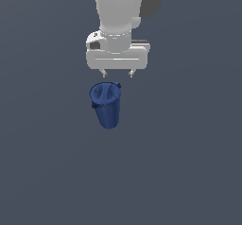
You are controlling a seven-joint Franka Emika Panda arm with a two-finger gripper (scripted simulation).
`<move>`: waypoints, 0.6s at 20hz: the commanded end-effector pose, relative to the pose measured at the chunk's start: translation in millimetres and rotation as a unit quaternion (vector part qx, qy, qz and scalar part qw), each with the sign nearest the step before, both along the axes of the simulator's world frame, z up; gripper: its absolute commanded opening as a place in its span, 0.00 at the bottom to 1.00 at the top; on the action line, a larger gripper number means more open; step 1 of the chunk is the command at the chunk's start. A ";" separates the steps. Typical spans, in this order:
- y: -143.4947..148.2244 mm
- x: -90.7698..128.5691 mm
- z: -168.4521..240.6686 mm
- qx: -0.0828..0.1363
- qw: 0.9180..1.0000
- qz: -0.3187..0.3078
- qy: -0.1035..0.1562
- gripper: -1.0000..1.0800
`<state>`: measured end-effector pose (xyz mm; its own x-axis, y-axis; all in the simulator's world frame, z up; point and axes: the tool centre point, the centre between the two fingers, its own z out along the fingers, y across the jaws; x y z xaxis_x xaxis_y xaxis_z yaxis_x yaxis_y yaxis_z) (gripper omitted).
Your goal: Pick up the object and move it to a goal position.
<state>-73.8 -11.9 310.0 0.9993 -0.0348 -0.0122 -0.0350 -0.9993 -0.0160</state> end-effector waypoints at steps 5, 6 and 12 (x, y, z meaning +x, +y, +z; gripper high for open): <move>0.0 0.0 0.0 0.000 1.000 0.000 0.000 0.96; 0.0 0.0 0.0 0.000 1.000 0.000 0.000 0.96; 0.1 0.0 -0.1 0.000 1.000 0.000 0.000 0.62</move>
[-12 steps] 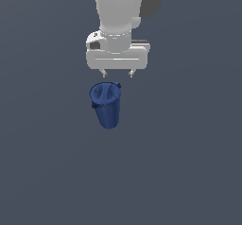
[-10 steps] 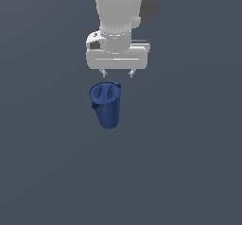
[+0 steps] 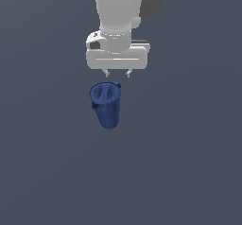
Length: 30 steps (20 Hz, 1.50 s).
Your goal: Pick up the object and move it to a goal position.
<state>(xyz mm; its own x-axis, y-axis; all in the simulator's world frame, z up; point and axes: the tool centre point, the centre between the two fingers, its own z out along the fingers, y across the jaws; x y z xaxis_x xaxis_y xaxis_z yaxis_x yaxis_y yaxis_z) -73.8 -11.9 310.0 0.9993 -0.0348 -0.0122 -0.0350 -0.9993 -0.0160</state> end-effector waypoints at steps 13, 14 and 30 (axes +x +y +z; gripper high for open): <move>-10.6 -4.9 1.0 -0.031 0.998 -0.043 -0.016 0.62; -12.1 -5.6 1.1 -0.035 0.998 -0.050 -0.018 0.62; -33.2 -19.9 -0.8 -0.087 0.978 -0.170 -0.081 0.62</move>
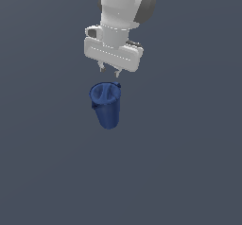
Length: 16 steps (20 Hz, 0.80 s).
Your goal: Pick up the object and move it to a goal position.
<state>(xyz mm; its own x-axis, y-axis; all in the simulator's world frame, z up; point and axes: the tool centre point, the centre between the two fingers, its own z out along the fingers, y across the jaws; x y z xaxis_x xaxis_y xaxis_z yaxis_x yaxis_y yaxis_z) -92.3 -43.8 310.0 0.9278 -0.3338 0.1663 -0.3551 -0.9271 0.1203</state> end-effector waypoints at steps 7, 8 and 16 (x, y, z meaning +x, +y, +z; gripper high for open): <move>-4.1 -8.0 -7.5 -0.008 0.998 -0.057 -0.039 0.62; -4.0 -9.0 -8.9 -0.008 0.997 -0.064 -0.043 0.62; 0.0 -17.5 -23.7 0.001 0.991 -0.110 -0.074 0.62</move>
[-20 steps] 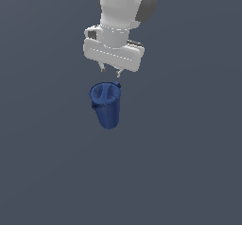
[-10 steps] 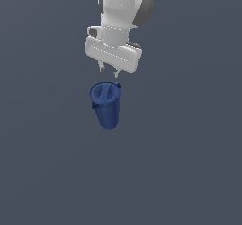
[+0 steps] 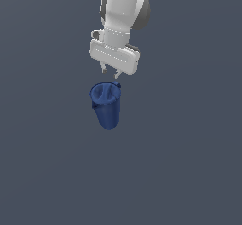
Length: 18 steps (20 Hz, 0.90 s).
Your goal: Pick up the object and move it to a goal position.
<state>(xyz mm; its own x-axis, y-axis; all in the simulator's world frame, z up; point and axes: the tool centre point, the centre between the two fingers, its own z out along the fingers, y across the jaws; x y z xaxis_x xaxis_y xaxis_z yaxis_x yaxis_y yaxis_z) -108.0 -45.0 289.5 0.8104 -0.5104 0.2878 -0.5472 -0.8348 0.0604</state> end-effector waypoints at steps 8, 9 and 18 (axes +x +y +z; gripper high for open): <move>12.9 -12.4 -25.0 0.025 0.998 -0.048 -0.032 0.62; 14.9 -14.0 -28.2 0.029 0.998 -0.052 -0.034 0.62; 31.5 -26.2 -51.5 0.057 0.994 -0.080 -0.047 0.62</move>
